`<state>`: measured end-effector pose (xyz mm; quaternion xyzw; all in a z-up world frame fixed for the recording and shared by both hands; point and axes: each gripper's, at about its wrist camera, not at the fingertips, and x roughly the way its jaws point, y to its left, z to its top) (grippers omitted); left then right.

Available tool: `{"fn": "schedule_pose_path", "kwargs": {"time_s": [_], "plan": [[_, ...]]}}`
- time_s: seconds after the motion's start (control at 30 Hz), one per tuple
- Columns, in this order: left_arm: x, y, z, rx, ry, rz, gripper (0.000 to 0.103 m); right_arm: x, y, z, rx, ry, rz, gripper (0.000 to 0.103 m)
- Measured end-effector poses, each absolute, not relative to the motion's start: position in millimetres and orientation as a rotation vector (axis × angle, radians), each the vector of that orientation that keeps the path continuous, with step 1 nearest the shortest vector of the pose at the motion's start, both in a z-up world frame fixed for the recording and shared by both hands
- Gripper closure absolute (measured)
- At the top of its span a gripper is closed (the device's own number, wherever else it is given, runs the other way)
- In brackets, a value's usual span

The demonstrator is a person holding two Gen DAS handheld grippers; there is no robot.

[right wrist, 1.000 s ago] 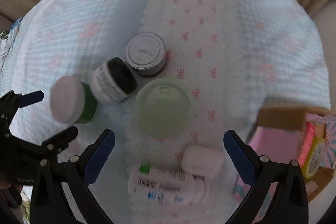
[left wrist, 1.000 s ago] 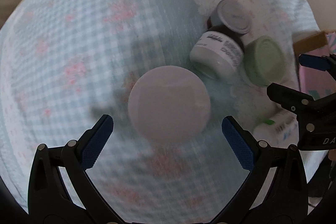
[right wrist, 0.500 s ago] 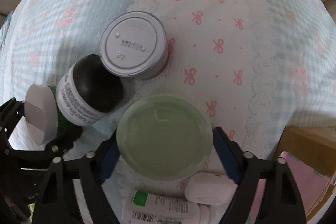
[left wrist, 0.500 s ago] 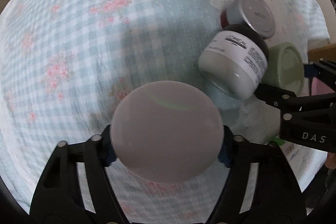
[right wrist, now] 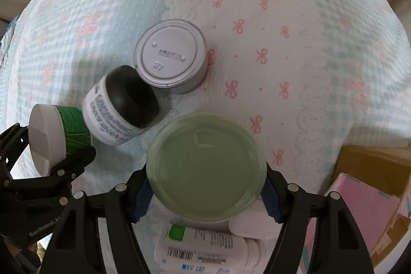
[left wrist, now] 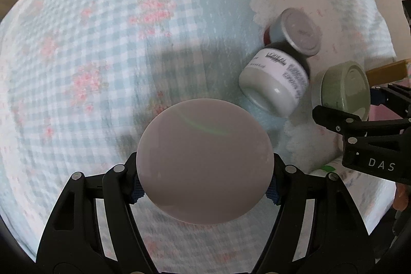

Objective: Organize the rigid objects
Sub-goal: 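Grasp the white-lidded jar with the left tool while the right tool grasps the pale green jar, then carry the white-lidded jar and pale green jar over the cardboard box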

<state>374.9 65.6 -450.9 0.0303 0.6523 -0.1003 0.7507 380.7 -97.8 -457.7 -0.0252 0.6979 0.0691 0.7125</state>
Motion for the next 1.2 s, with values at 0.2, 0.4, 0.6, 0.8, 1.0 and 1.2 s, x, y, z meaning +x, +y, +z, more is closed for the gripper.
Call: {"fn": "schedule_pose_path", "kwargs": {"time_s": [0.2,0.4,0.6,0.8,1.0,1.2], "plan": [[368.4,65.0,-408.7,0.061,1.363,-0.229,0.035,366.7,-96.3,-422.2,-0.044,1.500,0.146,0.036],[343.6,66.6,-354.8,0.063,1.284,-0.245,0.035,346.0,-96.0,-374.9,-0.039,1.438,0.144,0.036],[333.4,59.5,-303.7,0.068,1.225,-0.254,0.035,325.0,-102.9,-327.5,-0.031,1.380,0.149,0.037],[322.2,51.7,-267.6,0.047,1.177,-0.300,0.035,300.0,-111.5,-281.1,-0.031,1.352,0.155,0.037],[310.9,35.1,-239.9,0.018,1.131,-0.332,0.035,271.9,-137.3,-244.7,0.028,1.343,0.133,0.036],[290.5,10.5,-214.9,0.014,1.116,-0.333,0.035,247.7,-174.7,-220.2,0.081,1.328,0.118,0.036]]}}
